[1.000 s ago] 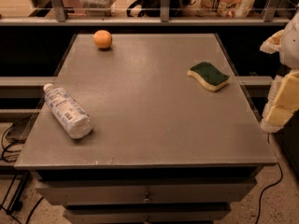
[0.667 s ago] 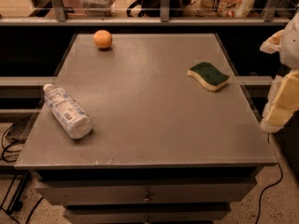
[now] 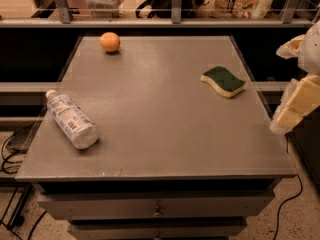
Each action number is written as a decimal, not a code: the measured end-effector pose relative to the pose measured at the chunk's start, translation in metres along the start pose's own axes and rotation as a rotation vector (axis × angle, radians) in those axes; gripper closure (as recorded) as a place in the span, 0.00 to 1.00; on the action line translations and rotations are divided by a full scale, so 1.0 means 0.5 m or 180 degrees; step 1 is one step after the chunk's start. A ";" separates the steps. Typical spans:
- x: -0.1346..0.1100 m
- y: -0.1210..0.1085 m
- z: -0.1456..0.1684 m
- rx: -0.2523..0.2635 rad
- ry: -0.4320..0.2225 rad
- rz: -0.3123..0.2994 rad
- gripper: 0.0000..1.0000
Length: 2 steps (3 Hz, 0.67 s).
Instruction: Move sponge near orange
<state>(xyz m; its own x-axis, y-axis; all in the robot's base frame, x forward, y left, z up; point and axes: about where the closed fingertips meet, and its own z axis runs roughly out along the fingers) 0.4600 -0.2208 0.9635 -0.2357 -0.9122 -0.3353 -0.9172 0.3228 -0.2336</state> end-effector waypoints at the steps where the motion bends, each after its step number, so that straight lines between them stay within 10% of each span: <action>1: -0.013 -0.041 0.045 0.0054 -0.0237 0.0091 0.00; 2: -0.020 -0.100 0.097 0.0114 -0.0342 0.0209 0.00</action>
Offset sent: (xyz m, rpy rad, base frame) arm 0.1126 0.0014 -0.0511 0.1558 -0.0689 -0.0975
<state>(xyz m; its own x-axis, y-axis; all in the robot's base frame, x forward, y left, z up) 0.5237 -0.2157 0.9343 -0.2573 -0.8570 -0.4465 -0.8884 0.3916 -0.2397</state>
